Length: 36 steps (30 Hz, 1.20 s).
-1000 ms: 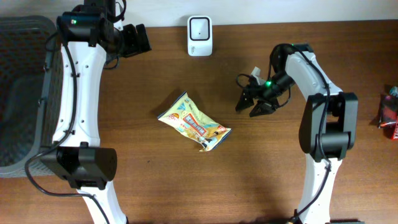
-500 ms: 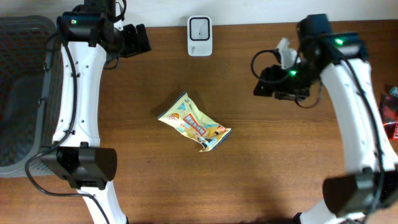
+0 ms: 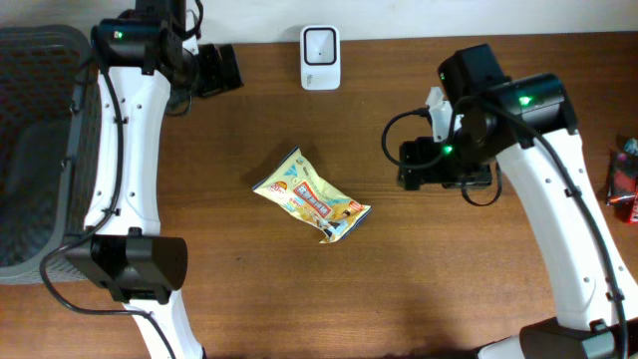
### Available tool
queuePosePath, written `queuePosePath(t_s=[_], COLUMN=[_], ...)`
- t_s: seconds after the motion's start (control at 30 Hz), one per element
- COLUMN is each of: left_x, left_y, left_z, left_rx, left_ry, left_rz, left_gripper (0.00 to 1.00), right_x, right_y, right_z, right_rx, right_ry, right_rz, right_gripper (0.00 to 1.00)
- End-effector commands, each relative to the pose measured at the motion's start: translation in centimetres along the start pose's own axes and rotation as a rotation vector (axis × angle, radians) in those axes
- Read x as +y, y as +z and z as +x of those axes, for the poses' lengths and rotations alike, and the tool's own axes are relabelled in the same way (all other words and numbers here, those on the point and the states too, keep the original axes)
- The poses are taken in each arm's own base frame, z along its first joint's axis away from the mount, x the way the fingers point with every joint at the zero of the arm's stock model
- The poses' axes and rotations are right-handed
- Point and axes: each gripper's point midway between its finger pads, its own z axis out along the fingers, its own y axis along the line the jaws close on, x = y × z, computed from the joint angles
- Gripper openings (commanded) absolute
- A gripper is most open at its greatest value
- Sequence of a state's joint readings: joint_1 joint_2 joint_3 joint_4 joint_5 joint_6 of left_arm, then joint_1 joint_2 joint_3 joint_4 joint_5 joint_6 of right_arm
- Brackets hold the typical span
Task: Scan the item barcode
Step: 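Move both grippers toward the yellow bag at the table centre, then grasp the bag's left end with left gripper, right end with right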
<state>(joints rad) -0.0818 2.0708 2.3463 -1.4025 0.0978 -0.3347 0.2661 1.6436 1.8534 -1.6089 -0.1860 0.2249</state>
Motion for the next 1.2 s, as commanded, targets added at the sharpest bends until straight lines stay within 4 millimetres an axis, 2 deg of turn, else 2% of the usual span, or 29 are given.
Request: queuePosePath(t_s=[0.0, 0.1, 0.17, 0.3, 0.4, 0.43, 0.5, 0.63, 0.7, 0.8, 0.9, 1.07, 1.13, 1.17], left_x=[-1.0, -1.7, -1.5, -0.7, -1.9, -2.6, -2.4, -2.1, -3.0, -4.8, -4.4, -3.0, -2.6, -2.5], left_y=[0.6, 2.5, 4.0, 6.3, 7.9, 8.4, 9.6, 12.2, 12.8, 12.8, 13.6, 15.8, 16.2, 16.2], left_z=[1.6, 4.0, 5.6, 6.1, 7.2, 8.3, 10.2, 12.2, 13.3, 15.9, 17.8, 19.8, 20.4, 20.5], left_rx=[0.061, 0.142, 0.198, 0.212, 0.235, 0.268, 0.321, 0.348, 0.362, 0.404, 0.448, 0.473, 0.483, 0.488], left_ry=[0.065, 0.226, 0.274, 0.276, 0.366, 0.409, 0.447, 0.447, 0.438, 0.477, 0.475, 0.457, 0.442, 0.440], left_rz=[0.044, 0.041, 0.021, 0.013, 0.127, 0.198, 0.232, 0.276, 0.360, 0.532, 0.532, 0.467, 0.456, 0.455], left_gripper=[0.99, 0.99, 0.99, 0.99, 0.99, 0.99, 0.99, 0.99, 1.00, 0.99, 0.99, 1.00, 0.85, 0.73], right_x=[-0.1, 0.9, 1.2, 0.7, 0.3, 0.2, 0.0, 0.1, 0.1, 0.2, 0.3, 0.6, 0.6, 0.6], right_y=[0.7, 2.6, 4.1, 6.5, 8.1, 8.6, 9.4, 9.8, 9.8, 9.8, 9.7, 9.7, 9.7, 9.7], right_z=[0.0, -0.4, -0.4, -0.2, 0.1, 0.2, 0.2, -0.3, -0.4, -0.6, -0.8, -0.8, -0.8, -0.8], right_rx=[-0.022, -0.014, -0.003, 0.017, 0.030, 0.032, 0.032, 0.015, 0.008, -0.001, -0.009, -0.007, -0.007, -0.007], right_ry=[-0.001, -0.017, -0.018, -0.014, -0.011, -0.011, -0.011, -0.014, -0.016, -0.018, -0.019, -0.020, -0.020, -0.020], right_rz=[0.041, -0.009, -0.033, -0.028, -0.025, -0.024, -0.024, -0.029, -0.031, -0.034, -0.040, -0.054, -0.054, -0.054], right_gripper=[0.99, 0.99, 0.99, 0.99, 0.99, 0.99, 0.99, 0.99, 0.99, 0.99, 0.99, 0.99, 0.99, 0.99])
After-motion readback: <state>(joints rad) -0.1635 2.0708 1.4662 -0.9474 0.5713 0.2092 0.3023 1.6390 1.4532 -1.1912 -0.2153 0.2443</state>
